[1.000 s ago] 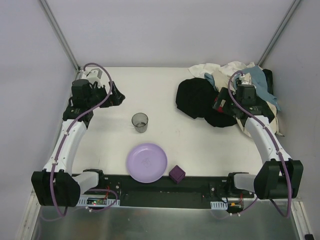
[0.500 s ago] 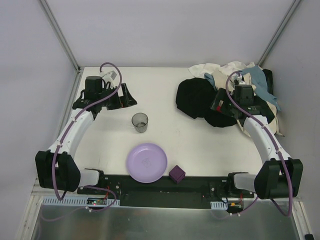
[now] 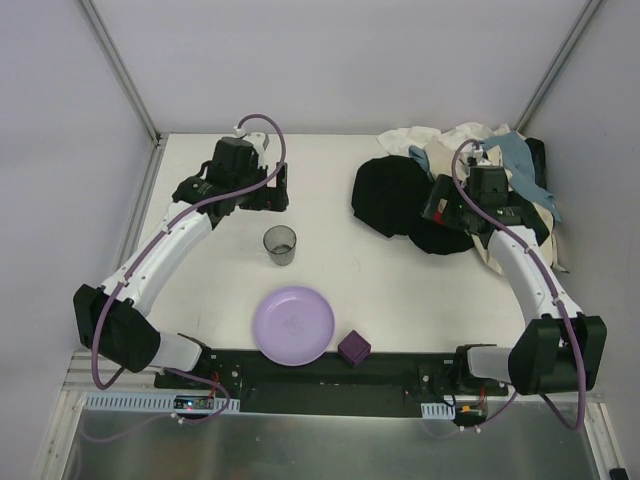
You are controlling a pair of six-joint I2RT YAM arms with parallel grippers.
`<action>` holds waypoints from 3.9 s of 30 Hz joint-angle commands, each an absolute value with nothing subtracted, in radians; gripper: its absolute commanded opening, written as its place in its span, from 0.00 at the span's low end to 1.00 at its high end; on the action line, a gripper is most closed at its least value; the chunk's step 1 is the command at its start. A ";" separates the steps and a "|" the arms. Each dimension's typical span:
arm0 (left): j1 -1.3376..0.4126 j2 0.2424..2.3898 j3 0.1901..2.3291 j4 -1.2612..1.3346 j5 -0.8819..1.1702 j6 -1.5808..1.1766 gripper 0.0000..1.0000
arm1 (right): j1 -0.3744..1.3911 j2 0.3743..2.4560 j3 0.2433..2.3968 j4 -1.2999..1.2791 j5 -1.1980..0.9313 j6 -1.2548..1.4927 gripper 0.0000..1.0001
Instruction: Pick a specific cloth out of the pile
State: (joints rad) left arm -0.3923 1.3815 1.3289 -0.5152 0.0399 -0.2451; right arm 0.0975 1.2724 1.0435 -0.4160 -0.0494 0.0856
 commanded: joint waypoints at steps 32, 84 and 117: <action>-0.419 1.497 1.425 -0.563 -0.187 -0.164 0.99 | 0.198 1.818 1.496 -0.534 0.088 0.101 0.56; -0.417 1.465 1.353 -0.540 -0.107 -0.236 0.99 | -0.302 1.837 1.704 -0.678 0.069 0.187 0.00; -0.414 1.117 1.063 -0.137 0.123 -0.270 0.99 | -0.305 1.542 1.608 -0.756 -0.167 0.138 1.00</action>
State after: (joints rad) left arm -0.4175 1.1538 1.0824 -0.2180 0.1059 -0.2947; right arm -0.3210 1.6459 1.5982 -0.7151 -0.1410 0.1452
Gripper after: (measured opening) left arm 0.990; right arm 0.983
